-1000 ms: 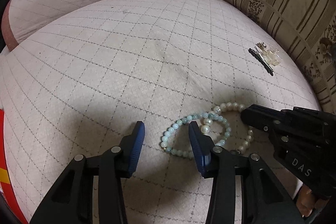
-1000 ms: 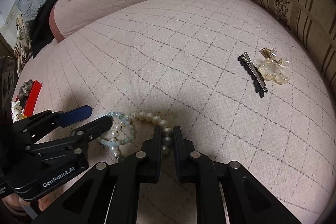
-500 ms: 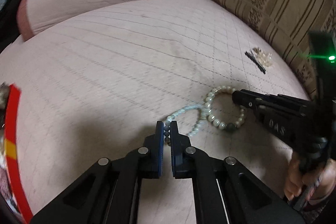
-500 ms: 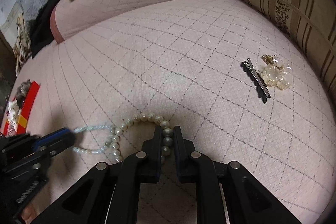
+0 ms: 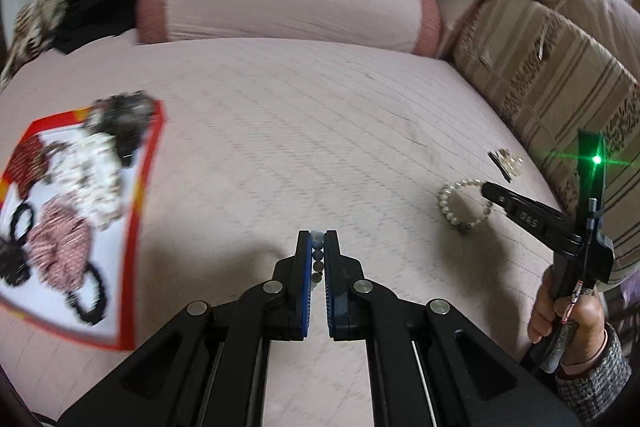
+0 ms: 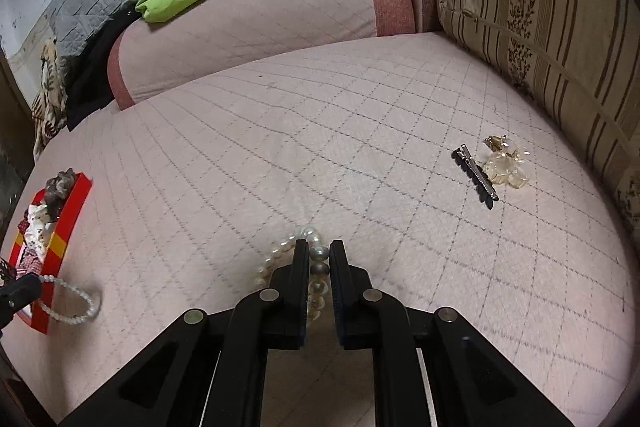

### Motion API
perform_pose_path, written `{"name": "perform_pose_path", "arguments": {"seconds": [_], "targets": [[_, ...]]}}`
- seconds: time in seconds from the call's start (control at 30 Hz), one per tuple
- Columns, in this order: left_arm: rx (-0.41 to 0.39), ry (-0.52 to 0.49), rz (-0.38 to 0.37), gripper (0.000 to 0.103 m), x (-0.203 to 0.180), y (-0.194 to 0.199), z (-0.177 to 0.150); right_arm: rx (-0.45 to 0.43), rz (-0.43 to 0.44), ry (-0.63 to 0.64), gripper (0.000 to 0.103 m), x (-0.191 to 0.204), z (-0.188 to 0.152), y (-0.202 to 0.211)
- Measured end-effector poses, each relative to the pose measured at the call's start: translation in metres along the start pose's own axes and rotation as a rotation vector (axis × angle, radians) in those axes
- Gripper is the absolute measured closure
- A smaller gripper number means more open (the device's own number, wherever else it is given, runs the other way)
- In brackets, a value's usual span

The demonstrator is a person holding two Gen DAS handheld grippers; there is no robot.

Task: Organize jewelry
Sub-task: 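Carry the pearl bracelet to the tray with right tool while left tool carries its bracelet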

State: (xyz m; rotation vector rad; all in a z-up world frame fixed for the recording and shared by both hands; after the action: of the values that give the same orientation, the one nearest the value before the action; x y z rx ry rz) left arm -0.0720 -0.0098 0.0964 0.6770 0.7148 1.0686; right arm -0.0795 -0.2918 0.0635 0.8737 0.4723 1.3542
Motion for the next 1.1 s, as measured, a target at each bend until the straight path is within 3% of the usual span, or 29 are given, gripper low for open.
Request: {"name": "perform_pose_path", "arguments": {"seconds": [0.27,0.63,1.1], "targets": [[-0.069,0.092,0.036,0.098,0.048,0.043,-0.006,-0.036,0.054,0.006,0.092,0.03,-0.003,0.045],[-0.148,0.208,0.068,0.098,0.104,0.091,-0.023,-0.089,0.11,0.142,0.092,0.1,0.0,0.1],[-0.209,0.361,0.118,0.098,0.197,0.125,-0.021,-0.057,0.232,0.333,0.092,0.217,0.0,0.104]]}}
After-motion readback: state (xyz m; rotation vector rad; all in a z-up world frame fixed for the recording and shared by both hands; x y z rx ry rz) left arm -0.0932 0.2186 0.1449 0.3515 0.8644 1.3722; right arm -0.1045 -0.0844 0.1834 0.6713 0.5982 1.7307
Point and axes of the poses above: each gripper's, at about its wrist camera, not at the fingertips, and y roughly against the way its jaws point, x to its left, z to its top, the point moved 1 cm from there along -y, roughly the way its jaws point
